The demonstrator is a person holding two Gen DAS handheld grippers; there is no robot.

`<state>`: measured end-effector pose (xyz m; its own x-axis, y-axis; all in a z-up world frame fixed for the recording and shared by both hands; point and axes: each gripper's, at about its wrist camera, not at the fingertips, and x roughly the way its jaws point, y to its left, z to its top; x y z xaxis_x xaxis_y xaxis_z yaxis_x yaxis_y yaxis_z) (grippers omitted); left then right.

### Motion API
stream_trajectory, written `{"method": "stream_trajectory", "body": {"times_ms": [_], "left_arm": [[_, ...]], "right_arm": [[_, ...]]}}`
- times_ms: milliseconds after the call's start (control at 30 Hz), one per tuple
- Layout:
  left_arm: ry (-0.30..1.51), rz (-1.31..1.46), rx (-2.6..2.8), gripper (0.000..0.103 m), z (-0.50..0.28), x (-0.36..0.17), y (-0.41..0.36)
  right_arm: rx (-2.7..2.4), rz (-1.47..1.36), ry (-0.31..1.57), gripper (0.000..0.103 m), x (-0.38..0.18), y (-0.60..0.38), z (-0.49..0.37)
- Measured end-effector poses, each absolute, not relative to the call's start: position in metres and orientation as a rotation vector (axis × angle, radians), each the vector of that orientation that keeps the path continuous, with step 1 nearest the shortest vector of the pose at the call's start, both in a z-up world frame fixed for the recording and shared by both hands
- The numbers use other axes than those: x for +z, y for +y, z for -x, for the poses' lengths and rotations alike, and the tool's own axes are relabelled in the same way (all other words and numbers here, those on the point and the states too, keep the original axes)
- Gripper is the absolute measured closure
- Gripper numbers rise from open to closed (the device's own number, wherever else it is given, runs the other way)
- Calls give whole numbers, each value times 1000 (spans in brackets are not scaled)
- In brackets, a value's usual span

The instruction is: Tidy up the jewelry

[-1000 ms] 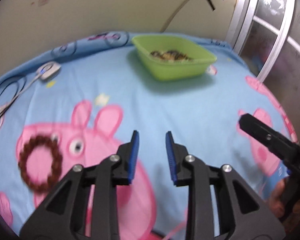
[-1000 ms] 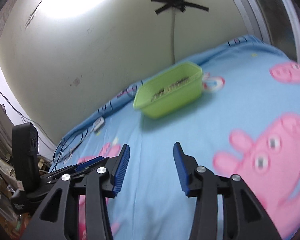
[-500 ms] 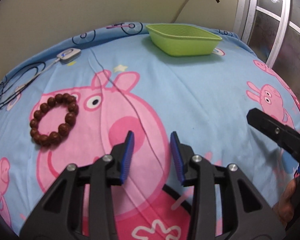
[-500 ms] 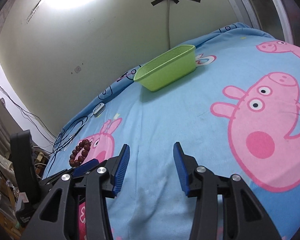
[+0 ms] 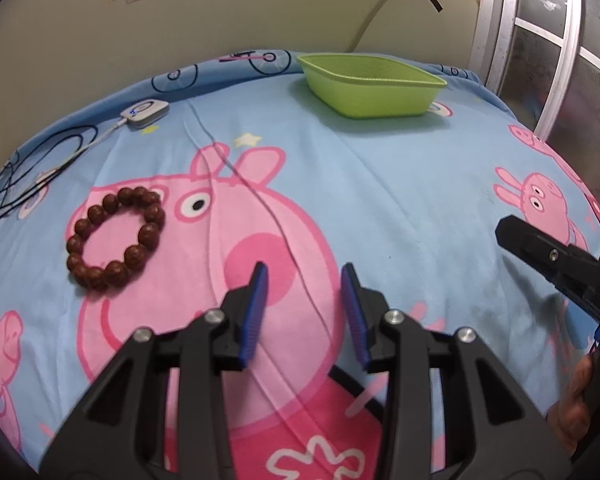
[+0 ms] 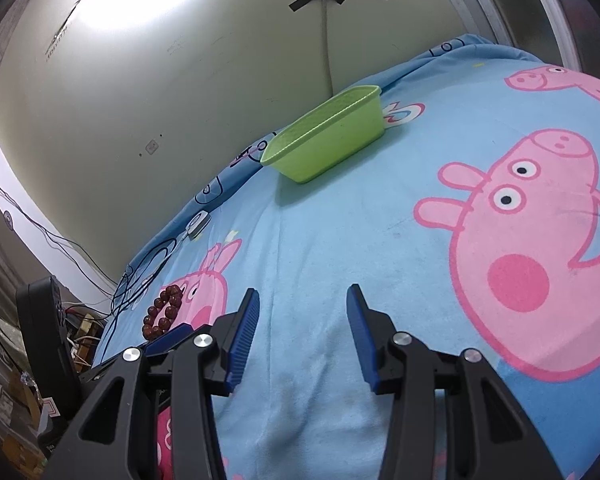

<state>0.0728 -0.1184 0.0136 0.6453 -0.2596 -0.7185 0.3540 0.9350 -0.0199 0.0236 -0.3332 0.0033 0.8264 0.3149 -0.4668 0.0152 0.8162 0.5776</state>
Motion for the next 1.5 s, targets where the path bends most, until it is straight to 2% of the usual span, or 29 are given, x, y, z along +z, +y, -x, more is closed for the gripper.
{"method": "stream_trajectory", "body": {"times_ms": [1500], "left_arm": [[780, -117, -373, 67, -72, 18, -120]], "right_arm": [[133, -656, 573, 78, 3, -336, -16]]}}
